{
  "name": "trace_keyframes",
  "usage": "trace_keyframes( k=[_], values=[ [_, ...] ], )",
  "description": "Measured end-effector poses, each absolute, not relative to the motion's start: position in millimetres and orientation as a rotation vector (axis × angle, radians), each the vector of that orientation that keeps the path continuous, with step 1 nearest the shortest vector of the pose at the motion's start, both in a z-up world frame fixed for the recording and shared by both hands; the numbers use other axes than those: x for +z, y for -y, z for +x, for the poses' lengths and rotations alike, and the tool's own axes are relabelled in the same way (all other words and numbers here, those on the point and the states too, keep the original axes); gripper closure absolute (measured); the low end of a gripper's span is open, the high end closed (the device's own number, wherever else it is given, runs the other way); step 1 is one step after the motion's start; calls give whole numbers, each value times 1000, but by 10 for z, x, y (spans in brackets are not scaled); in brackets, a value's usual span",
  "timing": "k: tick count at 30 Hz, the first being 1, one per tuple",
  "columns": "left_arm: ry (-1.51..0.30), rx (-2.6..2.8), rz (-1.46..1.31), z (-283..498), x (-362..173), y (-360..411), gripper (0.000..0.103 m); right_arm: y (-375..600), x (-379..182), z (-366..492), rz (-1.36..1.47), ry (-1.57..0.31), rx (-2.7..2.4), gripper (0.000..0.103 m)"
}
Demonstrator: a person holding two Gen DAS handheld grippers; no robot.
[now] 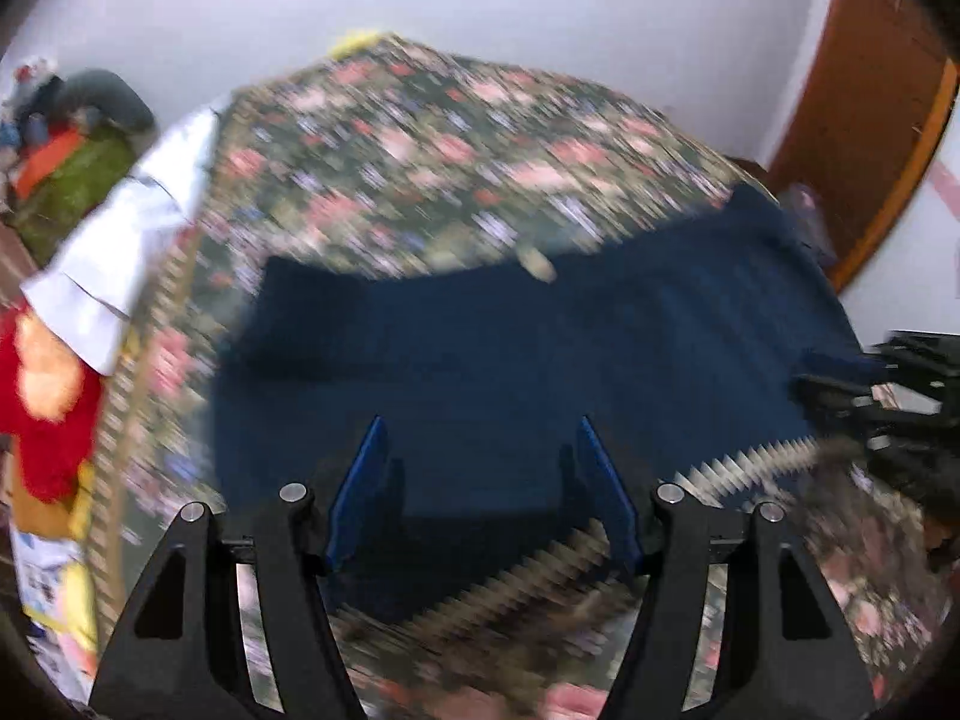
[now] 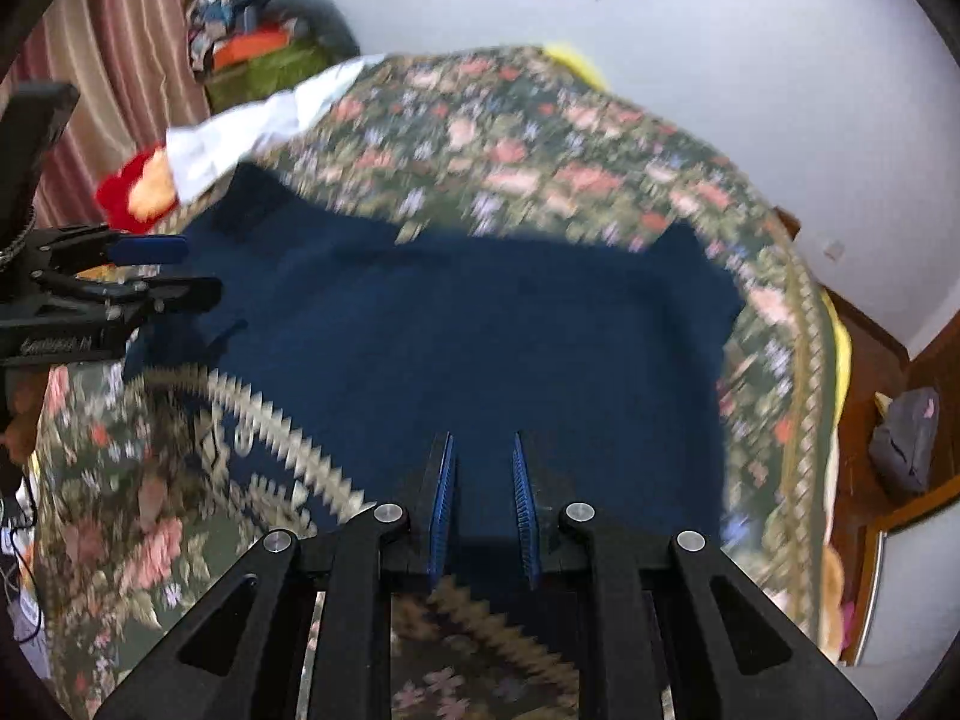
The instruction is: Fold large clothes
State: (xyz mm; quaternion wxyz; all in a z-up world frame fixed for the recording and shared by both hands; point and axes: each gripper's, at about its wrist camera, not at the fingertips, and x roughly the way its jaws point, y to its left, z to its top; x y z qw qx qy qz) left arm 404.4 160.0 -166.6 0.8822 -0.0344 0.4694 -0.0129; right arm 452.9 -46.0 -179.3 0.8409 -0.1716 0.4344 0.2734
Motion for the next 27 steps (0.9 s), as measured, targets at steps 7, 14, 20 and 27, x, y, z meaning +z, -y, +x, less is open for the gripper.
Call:
trace_keyframes(
  k=[7,14,20,27],
  values=[
    [-1023,39,-97,4002,-2131,-1389,32,359,-1991,4439,-473,-866,496,88],
    [-985,77,-64,3920,-2186,-1341,28,542,-2017,4531,-508,-779,328,17],
    [-975,89,-59,3865,-2183,-1453,24,859,-2004,4680,-342,-886,390,15],
    [-930,192,-131,3523,-2063,-1834,24,781,-1855,4453,-407,-835,378,14]
  ],
)
